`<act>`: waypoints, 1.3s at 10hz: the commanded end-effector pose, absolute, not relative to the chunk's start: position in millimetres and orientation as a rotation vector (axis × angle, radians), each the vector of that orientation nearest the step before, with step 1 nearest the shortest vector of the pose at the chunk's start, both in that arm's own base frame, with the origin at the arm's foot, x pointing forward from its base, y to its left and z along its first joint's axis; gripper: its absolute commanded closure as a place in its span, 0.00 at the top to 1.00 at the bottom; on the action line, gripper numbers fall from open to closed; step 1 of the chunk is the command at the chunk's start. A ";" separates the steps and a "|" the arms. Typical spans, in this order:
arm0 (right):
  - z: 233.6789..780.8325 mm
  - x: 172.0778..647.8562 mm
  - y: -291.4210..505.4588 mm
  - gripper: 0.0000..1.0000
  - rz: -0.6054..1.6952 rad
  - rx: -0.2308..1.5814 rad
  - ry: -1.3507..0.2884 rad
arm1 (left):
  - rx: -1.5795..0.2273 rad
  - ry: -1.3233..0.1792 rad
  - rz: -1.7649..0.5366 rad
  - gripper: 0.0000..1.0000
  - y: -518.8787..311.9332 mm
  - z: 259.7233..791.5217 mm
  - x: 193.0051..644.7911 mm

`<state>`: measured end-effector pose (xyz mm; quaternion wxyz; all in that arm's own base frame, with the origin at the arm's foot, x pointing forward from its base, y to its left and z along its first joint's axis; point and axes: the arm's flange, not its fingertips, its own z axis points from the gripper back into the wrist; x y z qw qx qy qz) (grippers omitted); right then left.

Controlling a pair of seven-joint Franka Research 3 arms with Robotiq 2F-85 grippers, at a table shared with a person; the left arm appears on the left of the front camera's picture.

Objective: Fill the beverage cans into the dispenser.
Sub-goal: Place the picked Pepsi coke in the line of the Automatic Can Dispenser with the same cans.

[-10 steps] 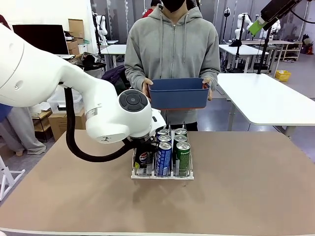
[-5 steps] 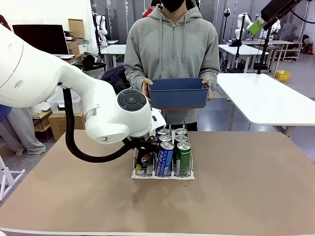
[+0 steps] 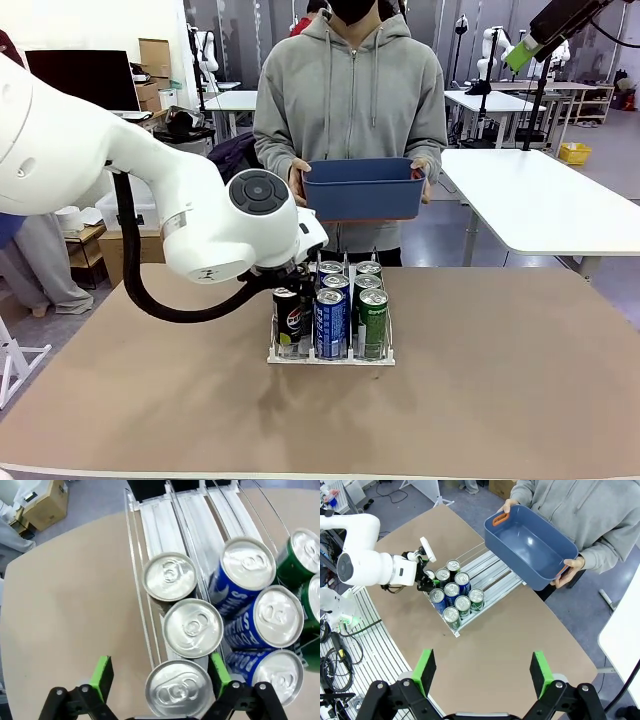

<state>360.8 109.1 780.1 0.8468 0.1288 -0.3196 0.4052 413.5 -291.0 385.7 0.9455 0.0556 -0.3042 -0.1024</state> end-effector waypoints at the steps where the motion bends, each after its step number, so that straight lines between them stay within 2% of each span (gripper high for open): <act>1: 779.2 360.1 108.5 1.00 0.855 0.274 -0.674 | 0.099 -0.645 -0.170 1.00 -274.9 410.7 406.4; 5: 779.2 360.1 108.5 1.00 0.855 0.274 -0.674 | 0.075 -0.665 -0.183 1.00 -266.6 452.1 402.9; 8: 779.2 360.1 108.5 1.00 0.855 0.274 -0.674 | -0.013 -0.661 -0.316 1.00 -277.7 477.7 392.4; 9: 779.2 360.1 108.5 1.00 0.855 0.274 -0.674 | 0.062 -0.685 -0.203 1.00 -282.1 452.7 410.0; 13: 779.2 360.1 108.5 1.00 0.855 0.274 -0.674 | 0.062 -0.685 -0.203 1.00 -282.1 452.7 410.0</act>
